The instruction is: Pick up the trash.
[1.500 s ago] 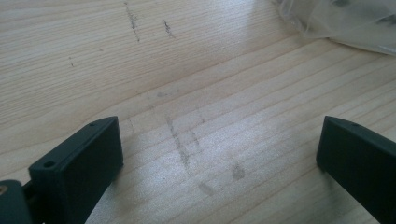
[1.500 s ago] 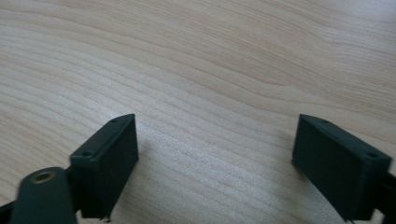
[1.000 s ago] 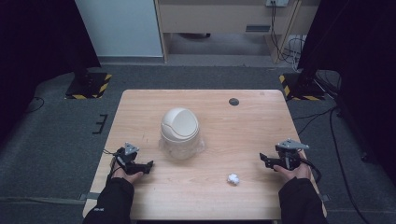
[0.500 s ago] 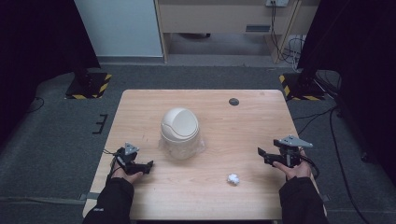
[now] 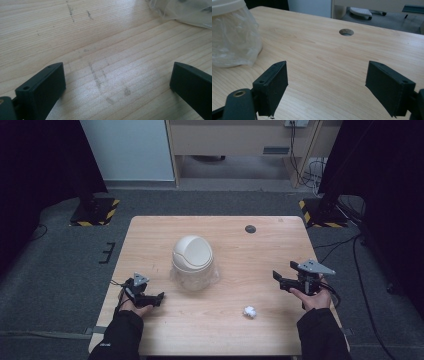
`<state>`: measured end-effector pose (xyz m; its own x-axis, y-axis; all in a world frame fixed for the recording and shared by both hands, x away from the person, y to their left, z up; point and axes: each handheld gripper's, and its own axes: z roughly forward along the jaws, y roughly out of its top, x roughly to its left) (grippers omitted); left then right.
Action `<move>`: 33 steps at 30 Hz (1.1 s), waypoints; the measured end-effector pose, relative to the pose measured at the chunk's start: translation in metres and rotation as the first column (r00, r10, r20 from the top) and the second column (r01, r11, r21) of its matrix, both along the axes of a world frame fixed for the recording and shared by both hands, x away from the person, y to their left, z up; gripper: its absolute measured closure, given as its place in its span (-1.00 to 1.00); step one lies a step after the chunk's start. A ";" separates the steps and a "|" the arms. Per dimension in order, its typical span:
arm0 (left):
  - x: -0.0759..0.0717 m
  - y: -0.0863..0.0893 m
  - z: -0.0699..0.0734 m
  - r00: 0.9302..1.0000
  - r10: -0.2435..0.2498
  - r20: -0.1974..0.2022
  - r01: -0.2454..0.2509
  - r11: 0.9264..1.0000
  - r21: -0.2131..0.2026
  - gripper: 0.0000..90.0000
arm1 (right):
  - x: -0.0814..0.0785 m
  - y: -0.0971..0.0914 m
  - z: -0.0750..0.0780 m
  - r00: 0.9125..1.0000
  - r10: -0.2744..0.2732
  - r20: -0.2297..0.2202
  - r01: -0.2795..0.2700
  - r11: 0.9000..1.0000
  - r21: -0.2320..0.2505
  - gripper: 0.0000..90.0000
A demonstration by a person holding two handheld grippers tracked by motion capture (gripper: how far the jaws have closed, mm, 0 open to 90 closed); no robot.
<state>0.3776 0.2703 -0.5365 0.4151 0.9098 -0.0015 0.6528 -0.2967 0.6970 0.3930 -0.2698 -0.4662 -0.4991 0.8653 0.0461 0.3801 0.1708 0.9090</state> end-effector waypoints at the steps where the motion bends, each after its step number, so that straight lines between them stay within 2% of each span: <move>1: 0.000 0.000 0.000 1.000 0.000 0.000 0.000 1.000 0.000 -1.00 | 0.000 0.001 0.003 1.000 -0.004 0.010 0.004 1.000 0.004 -0.61; 8: 0.000 0.000 0.000 1.000 0.001 0.000 -0.001 1.000 0.000 -1.00 | 0.000 0.004 0.016 0.999 -0.004 0.053 0.003 1.000 0.027 -0.62; 15: 0.000 0.000 0.000 1.000 0.001 0.000 -0.001 1.000 0.000 -1.00 | -0.001 0.010 0.027 0.997 0.012 0.072 -0.013 1.000 0.015 -0.62; 22: 0.000 0.000 0.000 1.000 0.001 0.001 -0.001 1.000 0.000 -1.00 | 0.005 0.020 0.042 0.994 0.031 0.107 -0.034 0.999 0.027 -0.63; 33: 0.000 0.000 0.000 1.000 0.001 0.000 -0.001 1.000 0.000 -1.00 | 0.013 0.034 0.058 0.989 0.055 0.139 -0.060 0.998 0.031 -0.65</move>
<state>0.3775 0.2702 -0.5365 0.4142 0.9102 -0.0014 0.6529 -0.2960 0.6972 0.4056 -0.2354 -0.4078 -0.5517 0.8341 0.0034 0.2415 0.1558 0.9578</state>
